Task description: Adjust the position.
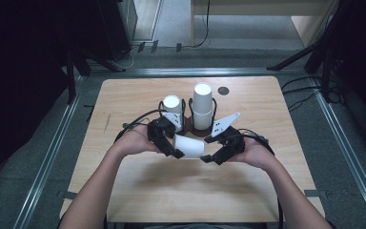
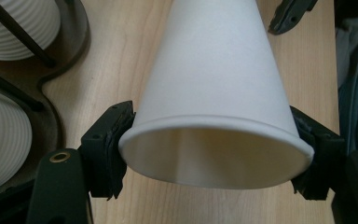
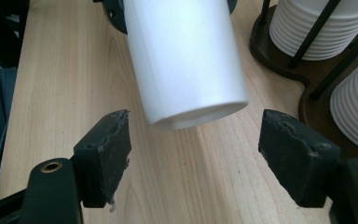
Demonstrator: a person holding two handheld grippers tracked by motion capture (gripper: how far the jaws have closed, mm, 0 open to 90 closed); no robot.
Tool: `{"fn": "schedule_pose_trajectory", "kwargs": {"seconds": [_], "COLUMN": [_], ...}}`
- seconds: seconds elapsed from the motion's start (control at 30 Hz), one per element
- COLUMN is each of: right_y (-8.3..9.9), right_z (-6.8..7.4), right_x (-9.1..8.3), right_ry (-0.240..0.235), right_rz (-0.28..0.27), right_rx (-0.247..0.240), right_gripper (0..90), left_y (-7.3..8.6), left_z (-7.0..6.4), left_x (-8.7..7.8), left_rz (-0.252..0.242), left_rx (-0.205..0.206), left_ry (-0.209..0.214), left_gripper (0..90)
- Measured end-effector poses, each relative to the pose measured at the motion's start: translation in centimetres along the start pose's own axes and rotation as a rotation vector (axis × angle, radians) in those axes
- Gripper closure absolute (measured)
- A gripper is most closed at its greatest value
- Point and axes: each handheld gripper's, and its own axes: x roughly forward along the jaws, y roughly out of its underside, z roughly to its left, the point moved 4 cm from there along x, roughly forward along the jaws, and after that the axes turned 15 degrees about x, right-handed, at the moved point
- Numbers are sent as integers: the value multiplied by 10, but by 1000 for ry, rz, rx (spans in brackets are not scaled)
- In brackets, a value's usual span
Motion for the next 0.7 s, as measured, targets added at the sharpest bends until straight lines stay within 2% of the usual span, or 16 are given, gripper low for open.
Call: {"fn": "schedule_pose_trajectory", "kwargs": {"seconds": [0.07, 0.27, 0.33, 0.37, 0.43, 0.7], "right_y": [-1, 0, 0, 0, 0, 1], "right_z": [0, 1, 1, 1, 2, 7], "right_x": [1, 7, 11, 12, 15, 22], "right_ry": [5, 13, 18, 18, 18, 16], "right_rz": [-5, 18, 26, 34, 42, 67], "right_rx": [-14, -25, -35, -36, -47, -74], "right_gripper": [255, 255, 255, 255, 255, 258], "left_y": [-3, -10, -10, -10, -9, -17], "left_z": [1, 3, 3, 2, 2, -2], "left_x": [1, 11, 16, 20, 23, 25], "left_rz": [19, 8, -10, 0, 12, 6], "left_rx": [7, 27, 25, 23, 23, 41], "left_ry": [14, 31, 56, 68, 70, 67], "left_gripper": [263, 263, 262, 261, 260, 258]}}
